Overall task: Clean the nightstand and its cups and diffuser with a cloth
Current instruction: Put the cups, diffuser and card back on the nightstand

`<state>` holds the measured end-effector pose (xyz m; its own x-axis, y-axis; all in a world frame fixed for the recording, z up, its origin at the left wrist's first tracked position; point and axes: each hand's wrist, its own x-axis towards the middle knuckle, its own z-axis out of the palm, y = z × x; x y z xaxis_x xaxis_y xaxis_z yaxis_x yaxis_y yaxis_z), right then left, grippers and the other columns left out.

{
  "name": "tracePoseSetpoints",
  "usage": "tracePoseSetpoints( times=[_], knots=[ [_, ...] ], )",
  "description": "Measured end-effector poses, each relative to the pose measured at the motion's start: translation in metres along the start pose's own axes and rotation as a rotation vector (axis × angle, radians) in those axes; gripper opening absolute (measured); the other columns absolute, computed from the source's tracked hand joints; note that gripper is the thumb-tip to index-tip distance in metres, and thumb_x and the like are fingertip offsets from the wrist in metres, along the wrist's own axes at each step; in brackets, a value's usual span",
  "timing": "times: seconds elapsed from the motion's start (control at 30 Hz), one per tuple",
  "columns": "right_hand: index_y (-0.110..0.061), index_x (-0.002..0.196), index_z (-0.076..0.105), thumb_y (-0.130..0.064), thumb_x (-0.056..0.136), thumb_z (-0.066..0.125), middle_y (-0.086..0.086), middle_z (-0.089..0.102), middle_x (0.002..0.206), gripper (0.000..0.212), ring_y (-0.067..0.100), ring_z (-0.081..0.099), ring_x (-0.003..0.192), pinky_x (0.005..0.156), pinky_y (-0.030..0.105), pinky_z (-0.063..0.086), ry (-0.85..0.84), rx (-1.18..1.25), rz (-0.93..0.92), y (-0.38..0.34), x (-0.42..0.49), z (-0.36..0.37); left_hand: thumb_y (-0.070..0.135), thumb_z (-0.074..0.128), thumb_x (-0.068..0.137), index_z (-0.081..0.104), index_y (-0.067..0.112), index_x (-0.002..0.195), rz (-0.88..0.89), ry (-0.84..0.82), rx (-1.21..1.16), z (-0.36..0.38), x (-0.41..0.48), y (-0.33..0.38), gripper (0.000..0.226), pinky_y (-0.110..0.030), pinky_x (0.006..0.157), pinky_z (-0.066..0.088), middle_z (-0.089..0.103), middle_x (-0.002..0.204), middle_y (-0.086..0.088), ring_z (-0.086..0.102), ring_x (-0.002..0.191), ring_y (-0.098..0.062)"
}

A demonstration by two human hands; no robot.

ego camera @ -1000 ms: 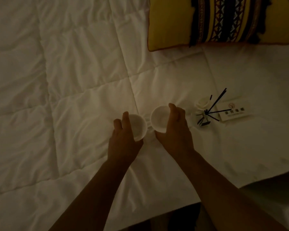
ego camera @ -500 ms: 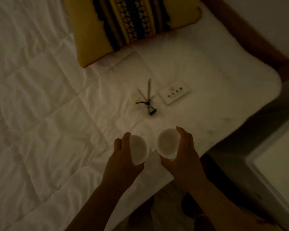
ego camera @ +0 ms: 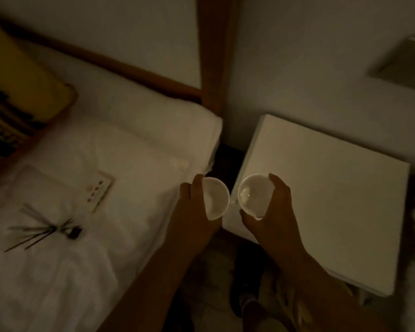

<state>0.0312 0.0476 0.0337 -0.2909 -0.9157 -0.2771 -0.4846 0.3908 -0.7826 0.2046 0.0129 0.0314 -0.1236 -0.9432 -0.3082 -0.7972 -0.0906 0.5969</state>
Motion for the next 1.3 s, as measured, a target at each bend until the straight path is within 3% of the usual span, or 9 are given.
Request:
tracePoseSetpoints(
  times=[0.17, 0.27, 0.33, 0.5, 0.67, 0.8, 1.03, 1.17, 1.3],
  knots=[
    [-0.025, 0.146, 0.021, -0.041, 0.066, 0.083, -0.008, 0.031, 0.143, 0.102, 0.000, 0.037, 0.115, 0.090, 0.026, 0.039, 0.115, 0.033, 0.107, 0.036, 0.051, -0.062, 0.031, 0.084, 0.067, 0.023, 0.029, 0.142, 0.101, -0.094, 0.024, 0.043, 0.067, 0.072, 0.096, -0.033, 0.089, 0.050, 0.037, 0.131, -0.001, 0.051, 0.110, -0.017],
    [-0.026, 0.141, 0.030, -0.056, 0.060, 0.081, -0.006, 0.039, 0.139, 0.100, 0.010, 0.052, 0.116, 0.087, 0.033, 0.052, 0.192, 0.042, 0.126, 0.059, 0.086, -0.089, 0.031, 0.083, 0.067, 0.041, 0.023, 0.129, 0.212, -0.070, 0.115, 0.068, 0.104, 0.100, 0.075, -0.023, 0.082, 0.044, 0.049, 0.118, 0.000, 0.054, 0.102, -0.015],
    [-0.027, 0.145, 0.024, -0.055, 0.062, 0.080, -0.003, 0.032, 0.146, 0.104, 0.012, 0.047, 0.121, 0.090, 0.031, 0.047, 0.222, 0.075, 0.146, 0.069, 0.104, -0.103, 0.032, 0.080, 0.068, 0.047, 0.020, 0.125, 0.241, -0.076, 0.147, 0.083, 0.126, 0.112, 0.067, -0.023, 0.081, 0.047, 0.054, 0.110, 0.001, 0.057, 0.096, -0.014],
    [-0.031, 0.145, 0.017, -0.054, 0.062, 0.081, -0.005, 0.027, 0.148, 0.108, 0.019, 0.044, 0.128, 0.087, 0.027, 0.041, 0.287, 0.105, 0.171, 0.087, 0.143, -0.116, 0.025, 0.080, 0.074, 0.030, 0.019, 0.144, 0.233, -0.082, 0.107, 0.111, 0.166, 0.140, 0.087, -0.037, 0.093, 0.053, 0.041, 0.131, -0.006, 0.051, 0.114, -0.020],
    [-0.023, 0.138, 0.033, -0.036, 0.066, 0.083, 0.001, 0.042, 0.134, 0.089, 0.005, 0.043, 0.111, 0.076, 0.012, 0.040, 0.362, -0.006, 0.069, 0.105, 0.175, -0.120, 0.015, 0.079, 0.073, 0.028, 0.013, 0.147, 0.334, -0.033, 0.173, 0.133, 0.199, 0.151, 0.090, -0.036, 0.088, 0.050, 0.040, 0.132, -0.012, 0.053, 0.114, -0.030],
    [-0.020, 0.139, 0.030, -0.029, 0.067, 0.083, 0.004, 0.039, 0.135, 0.090, 0.016, 0.048, 0.117, 0.080, 0.026, 0.047, 0.389, -0.013, 0.085, 0.116, 0.187, -0.118, 0.014, 0.079, 0.073, 0.025, 0.016, 0.147, 0.302, -0.084, 0.146, 0.140, 0.211, 0.156, 0.092, -0.036, 0.094, 0.046, 0.036, 0.137, -0.010, 0.047, 0.123, -0.028],
    [-0.020, 0.144, 0.022, -0.027, 0.067, 0.084, 0.005, 0.036, 0.138, 0.099, 0.021, 0.045, 0.123, 0.084, 0.028, 0.045, 0.376, 0.017, 0.141, 0.124, 0.192, -0.111, 0.015, 0.079, 0.068, 0.020, 0.021, 0.148, 0.266, -0.130, 0.154, 0.150, 0.219, 0.152, 0.100, -0.044, 0.098, 0.049, 0.033, 0.139, -0.006, 0.045, 0.125, -0.028],
    [-0.022, 0.148, 0.015, -0.027, 0.066, 0.085, 0.005, 0.032, 0.141, 0.108, 0.024, 0.043, 0.127, 0.090, 0.035, 0.048, 0.387, -0.016, 0.191, 0.130, 0.193, -0.108, 0.016, 0.079, 0.070, 0.023, 0.019, 0.149, 0.342, -0.124, 0.192, 0.151, 0.225, 0.152, 0.097, -0.048, 0.099, 0.048, 0.034, 0.141, -0.008, 0.042, 0.128, -0.030],
    [-0.024, 0.150, 0.007, -0.031, 0.066, 0.085, 0.008, 0.028, 0.145, 0.116, 0.028, 0.041, 0.130, 0.093, 0.043, 0.048, 0.373, -0.067, 0.192, 0.131, 0.191, -0.109, 0.026, 0.079, 0.074, 0.005, 0.027, 0.154, 0.349, -0.153, 0.227, 0.149, 0.225, 0.154, 0.109, -0.047, 0.101, 0.046, 0.024, 0.149, -0.007, 0.033, 0.136, -0.032]
  ],
)
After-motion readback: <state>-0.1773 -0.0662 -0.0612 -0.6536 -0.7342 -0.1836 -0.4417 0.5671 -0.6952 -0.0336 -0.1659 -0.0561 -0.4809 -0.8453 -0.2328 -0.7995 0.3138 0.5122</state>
